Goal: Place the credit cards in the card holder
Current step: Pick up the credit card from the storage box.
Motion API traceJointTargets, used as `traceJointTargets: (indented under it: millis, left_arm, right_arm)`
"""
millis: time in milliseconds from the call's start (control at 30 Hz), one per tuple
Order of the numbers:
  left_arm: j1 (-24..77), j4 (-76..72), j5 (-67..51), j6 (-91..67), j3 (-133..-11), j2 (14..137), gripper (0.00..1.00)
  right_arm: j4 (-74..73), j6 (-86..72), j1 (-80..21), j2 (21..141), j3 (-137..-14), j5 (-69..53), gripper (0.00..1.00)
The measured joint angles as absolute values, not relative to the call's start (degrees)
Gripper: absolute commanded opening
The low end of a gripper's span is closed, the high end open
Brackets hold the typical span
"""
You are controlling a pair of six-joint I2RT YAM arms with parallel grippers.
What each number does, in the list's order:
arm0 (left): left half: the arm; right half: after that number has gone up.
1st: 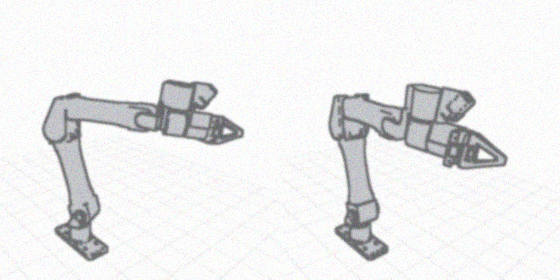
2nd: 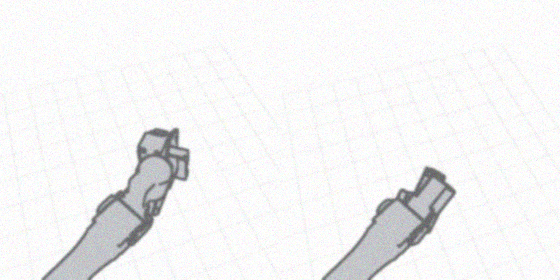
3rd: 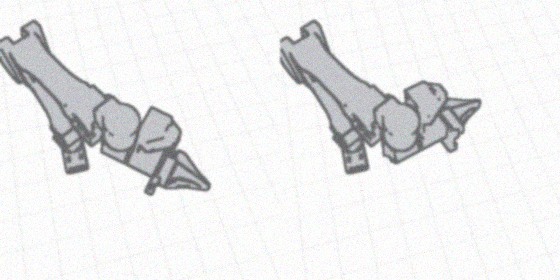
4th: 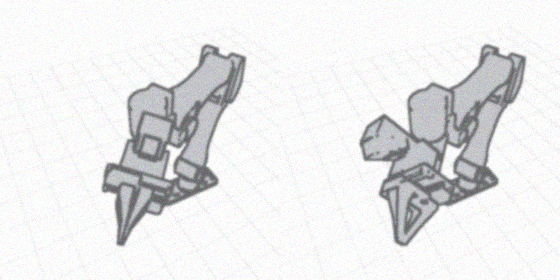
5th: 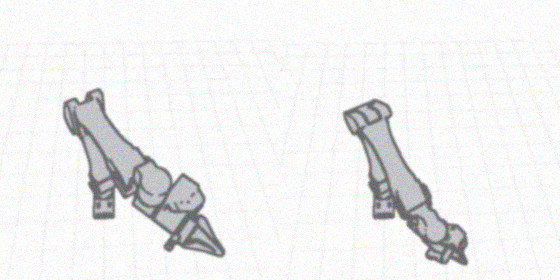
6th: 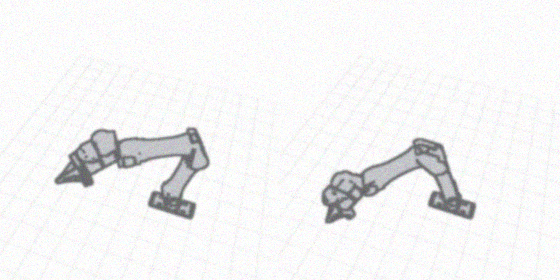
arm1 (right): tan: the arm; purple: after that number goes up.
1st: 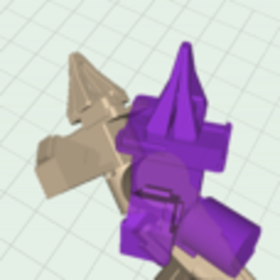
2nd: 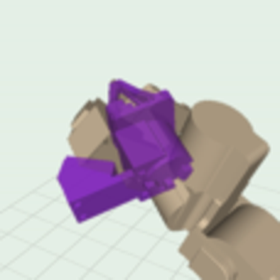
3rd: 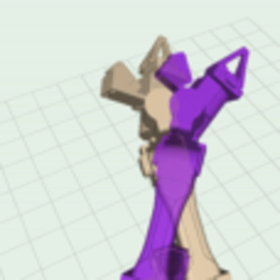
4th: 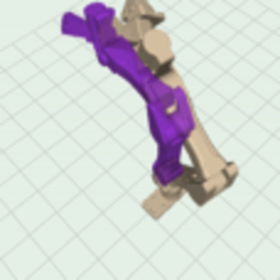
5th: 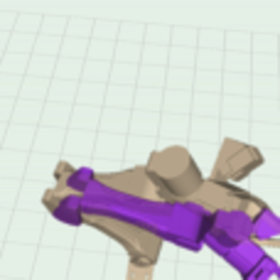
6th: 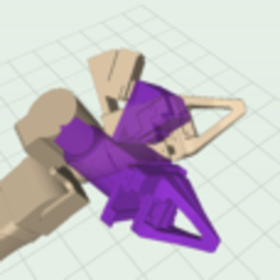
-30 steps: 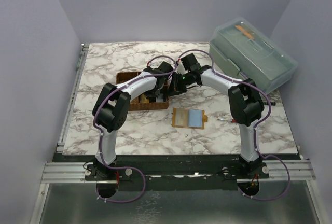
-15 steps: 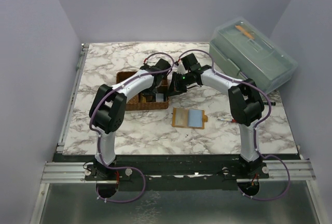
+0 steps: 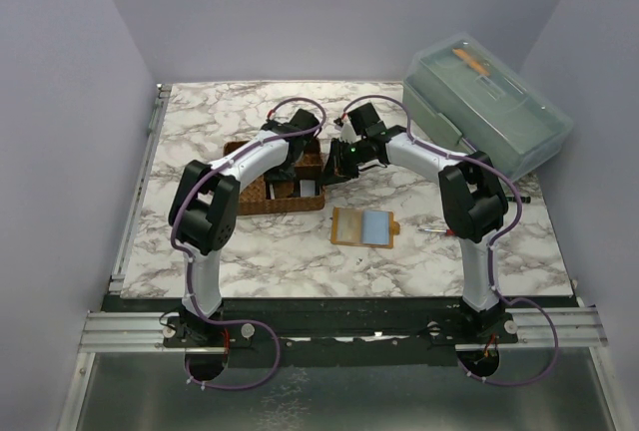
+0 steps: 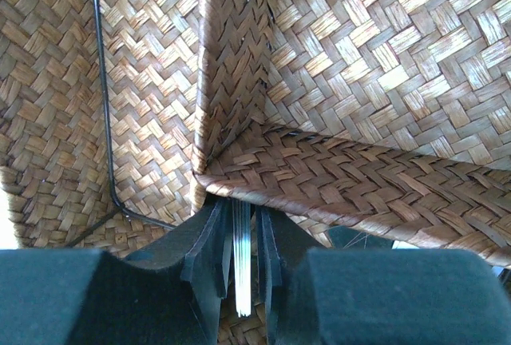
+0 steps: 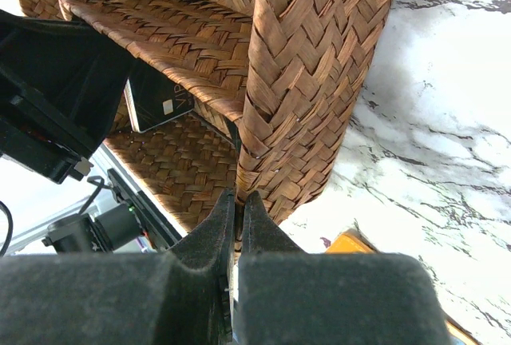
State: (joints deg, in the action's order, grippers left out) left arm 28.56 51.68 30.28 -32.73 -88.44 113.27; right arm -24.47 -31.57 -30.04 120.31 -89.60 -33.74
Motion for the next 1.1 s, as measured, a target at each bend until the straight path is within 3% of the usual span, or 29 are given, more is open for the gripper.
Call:
traceJointTargets:
  millis: [300, 467, 567, 700, 800, 1100]
  left_arm:
    - [28.1, 50.9, 28.4, -30.6, -88.5, 113.6, 0.14]
    - [28.0, 50.7, 27.3, -29.3, -88.7, 113.6, 0.36]
    - [27.9, 49.8, 25.5, -29.1, -88.6, 113.6, 0.43]
    - [27.9, 48.3, 24.4, -29.0, -87.8, 113.6, 0.44]
    - [28.1, 45.8, 23.2, -29.0, -85.6, 113.5, 0.41]
    - [27.9, 42.7, 22.6, -26.6, -83.0, 113.5, 0.11]
  right_arm:
    - [-24.5, -31.5, -30.0, 120.3, -89.6, -33.7, 0.0]
    - [-25.5, -30.8, -30.0, 120.3, -90.1, -33.3, 0.0]
    - [-25.7, -30.4, -30.0, 120.3, -90.3, -33.0, 0.0]
    - [-26.1, -30.1, -30.1, 120.3, -90.7, -32.4, 0.0]
    - [-26.2, -30.0, -30.1, 120.3, -90.9, -31.9, 0.0]
    - [-23.6, -30.3, -30.2, 118.3, -87.8, -30.0, 0.0]
